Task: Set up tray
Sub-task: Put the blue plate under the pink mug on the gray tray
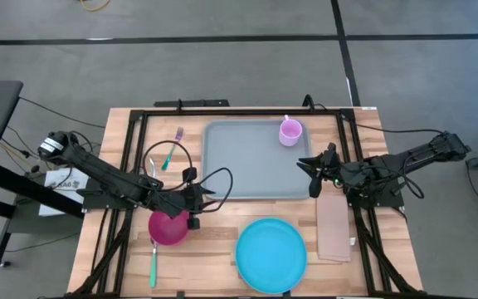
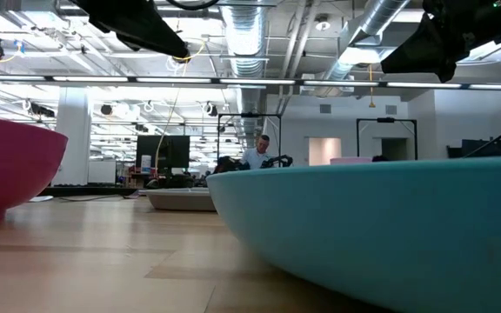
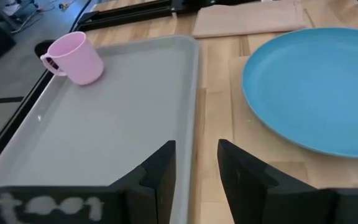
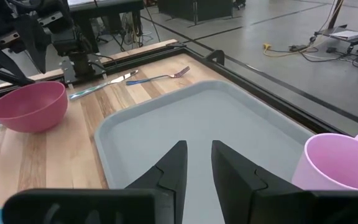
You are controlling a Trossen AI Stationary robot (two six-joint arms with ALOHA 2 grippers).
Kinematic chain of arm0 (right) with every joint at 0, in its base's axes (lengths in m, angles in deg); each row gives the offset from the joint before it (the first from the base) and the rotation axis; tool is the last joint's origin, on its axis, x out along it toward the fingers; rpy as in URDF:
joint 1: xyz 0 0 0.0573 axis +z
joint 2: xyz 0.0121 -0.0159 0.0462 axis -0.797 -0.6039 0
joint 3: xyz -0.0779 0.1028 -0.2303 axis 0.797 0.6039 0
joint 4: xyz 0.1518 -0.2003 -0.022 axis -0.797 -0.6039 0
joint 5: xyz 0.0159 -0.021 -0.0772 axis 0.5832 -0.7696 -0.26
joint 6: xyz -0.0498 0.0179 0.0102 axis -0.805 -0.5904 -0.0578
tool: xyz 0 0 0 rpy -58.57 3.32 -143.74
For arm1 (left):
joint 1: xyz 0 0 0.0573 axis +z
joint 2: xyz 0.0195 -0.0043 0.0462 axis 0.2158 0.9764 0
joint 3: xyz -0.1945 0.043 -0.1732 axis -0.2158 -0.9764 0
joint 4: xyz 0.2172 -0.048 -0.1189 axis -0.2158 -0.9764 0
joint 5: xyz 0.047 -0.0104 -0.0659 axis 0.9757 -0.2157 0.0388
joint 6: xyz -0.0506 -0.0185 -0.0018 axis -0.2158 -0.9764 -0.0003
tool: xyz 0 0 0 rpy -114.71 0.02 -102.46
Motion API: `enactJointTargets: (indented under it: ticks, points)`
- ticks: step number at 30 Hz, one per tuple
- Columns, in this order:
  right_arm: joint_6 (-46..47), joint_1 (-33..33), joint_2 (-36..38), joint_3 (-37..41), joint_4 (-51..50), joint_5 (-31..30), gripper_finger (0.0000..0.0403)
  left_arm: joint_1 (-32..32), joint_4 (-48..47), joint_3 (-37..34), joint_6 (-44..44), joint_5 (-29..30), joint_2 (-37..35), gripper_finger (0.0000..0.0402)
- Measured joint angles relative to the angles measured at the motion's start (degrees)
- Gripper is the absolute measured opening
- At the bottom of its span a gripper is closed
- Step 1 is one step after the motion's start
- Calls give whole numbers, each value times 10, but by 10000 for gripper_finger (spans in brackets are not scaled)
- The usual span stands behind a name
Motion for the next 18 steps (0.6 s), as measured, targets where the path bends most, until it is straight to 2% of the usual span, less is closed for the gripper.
enactJointTargets:
  ticks: [18]
  points:
    - [0, 0, 0, 0, 0, 0, 67, 0, -47, 0, -3, 0, 0, 109]
